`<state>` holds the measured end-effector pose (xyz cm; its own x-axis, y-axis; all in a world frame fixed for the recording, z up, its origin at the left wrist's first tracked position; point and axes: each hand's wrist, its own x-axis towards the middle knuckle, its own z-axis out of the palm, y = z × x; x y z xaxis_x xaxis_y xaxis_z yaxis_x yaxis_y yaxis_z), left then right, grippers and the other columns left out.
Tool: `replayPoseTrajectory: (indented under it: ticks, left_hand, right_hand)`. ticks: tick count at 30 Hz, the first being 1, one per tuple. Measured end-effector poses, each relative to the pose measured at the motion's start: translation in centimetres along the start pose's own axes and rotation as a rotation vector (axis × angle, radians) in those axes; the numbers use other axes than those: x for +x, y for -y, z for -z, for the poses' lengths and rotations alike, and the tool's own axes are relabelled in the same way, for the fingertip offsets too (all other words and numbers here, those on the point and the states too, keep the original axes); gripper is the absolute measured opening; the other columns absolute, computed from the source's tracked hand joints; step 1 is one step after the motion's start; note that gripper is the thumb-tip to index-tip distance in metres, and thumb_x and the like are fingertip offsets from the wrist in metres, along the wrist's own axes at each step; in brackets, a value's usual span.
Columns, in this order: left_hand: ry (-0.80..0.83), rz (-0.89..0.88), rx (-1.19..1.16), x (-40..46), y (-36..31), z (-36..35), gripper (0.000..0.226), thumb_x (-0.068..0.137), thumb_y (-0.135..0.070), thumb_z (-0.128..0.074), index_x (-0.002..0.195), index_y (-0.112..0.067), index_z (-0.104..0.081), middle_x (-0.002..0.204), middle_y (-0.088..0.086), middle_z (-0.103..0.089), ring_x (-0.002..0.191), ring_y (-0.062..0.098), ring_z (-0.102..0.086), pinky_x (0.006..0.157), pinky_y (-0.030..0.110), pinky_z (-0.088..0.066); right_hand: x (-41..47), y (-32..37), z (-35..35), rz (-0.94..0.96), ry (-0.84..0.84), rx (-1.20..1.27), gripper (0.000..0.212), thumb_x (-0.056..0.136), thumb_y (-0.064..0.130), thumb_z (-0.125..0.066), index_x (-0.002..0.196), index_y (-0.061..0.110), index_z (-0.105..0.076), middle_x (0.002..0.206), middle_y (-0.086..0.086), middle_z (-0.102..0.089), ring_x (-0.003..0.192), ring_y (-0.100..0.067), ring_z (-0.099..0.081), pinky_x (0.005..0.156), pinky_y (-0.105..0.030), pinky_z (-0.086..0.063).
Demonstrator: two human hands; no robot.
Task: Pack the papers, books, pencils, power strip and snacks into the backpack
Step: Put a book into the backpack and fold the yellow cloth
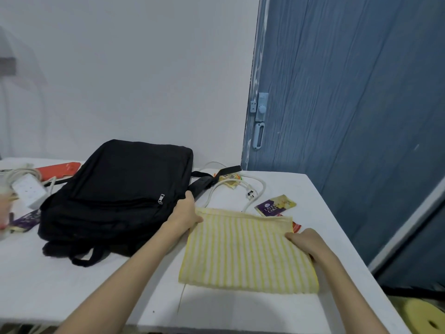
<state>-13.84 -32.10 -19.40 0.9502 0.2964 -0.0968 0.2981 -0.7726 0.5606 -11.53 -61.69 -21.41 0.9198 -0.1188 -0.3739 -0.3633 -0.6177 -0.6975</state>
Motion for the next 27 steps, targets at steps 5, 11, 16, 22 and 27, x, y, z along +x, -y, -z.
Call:
replayPoseTrajectory:
  ticks: [5, 11, 16, 22, 27]
  left_hand:
    - [-0.168, -0.296, 0.268, -3.0, -0.1, -0.3, 0.036, 0.078, -0.027, -0.069, 0.105, -0.015, -0.049, 0.107, 0.001, -0.048, 0.097, 0.021, -0.047, 0.081, 0.03, -0.038]
    - [0.534, -0.433, 0.128, -7.9, 0.4, -0.8, 0.03, 0.063, -0.041, -0.082, 0.077, -0.026, -0.06, 0.087, -0.009, -0.058, 0.067, 0.002, -0.046, 0.062, 0.018, -0.04]
    - [0.572, -0.425, 0.241, -8.3, 1.6, -1.0, 0.031, 0.065, -0.031, -0.083, 0.083, -0.023, -0.058, 0.085, -0.007, -0.051, 0.064, 0.005, -0.043, 0.058, 0.019, -0.036]
    - [0.524, -0.399, 0.159, -8.0, 2.7, 0.0, 0.012, 0.077, -0.03, -0.073, 0.086, -0.025, -0.068, 0.096, 0.004, -0.063, 0.079, 0.018, -0.057, 0.077, 0.035, -0.051]
    - [0.653, -0.375, 0.038, -8.0, 2.7, 1.6, 0.003, 0.084, -0.027, -0.067, 0.087, -0.027, -0.067, 0.08, 0.001, -0.061, 0.07, 0.014, -0.054, 0.065, 0.023, -0.045]
  right_hand:
    - [-0.7, 0.1, -0.3, 0.315, -0.308, -0.191, 0.021, 0.072, 0.023, -0.071, 0.074, 0.024, -0.05, 0.072, 0.007, -0.057, 0.071, -0.017, -0.055, 0.053, -0.026, -0.032]
    - [-3.9, 0.2, -1.4, 0.579, 0.13, -0.039, 0.015, 0.063, 0.032, -0.075, 0.075, 0.029, -0.068, 0.065, 0.005, -0.05, 0.058, -0.008, -0.044, 0.06, -0.024, -0.04]
    - [-6.8, -0.9, -2.1, 0.654, 0.473, -0.346, 0.041, 0.045, 0.05, -0.084, 0.076, 0.031, -0.066, 0.086, 0.002, -0.059, 0.073, -0.015, -0.05, 0.069, -0.032, -0.047]
    - [-6.9, -2.1, -1.3, 0.655, 0.33, -0.551, 0.021, 0.067, 0.026, -0.077, 0.079, 0.033, -0.061, 0.087, 0.007, -0.054, 0.075, -0.005, -0.05, 0.075, -0.026, -0.047]
    - [-7.1, -2.4, 0.8, 0.597, 0.387, -0.487, 0.026, 0.076, 0.017, -0.067, 0.064, 0.035, -0.052, 0.081, 0.011, -0.059, 0.07, -0.001, -0.053, 0.067, -0.015, -0.044]
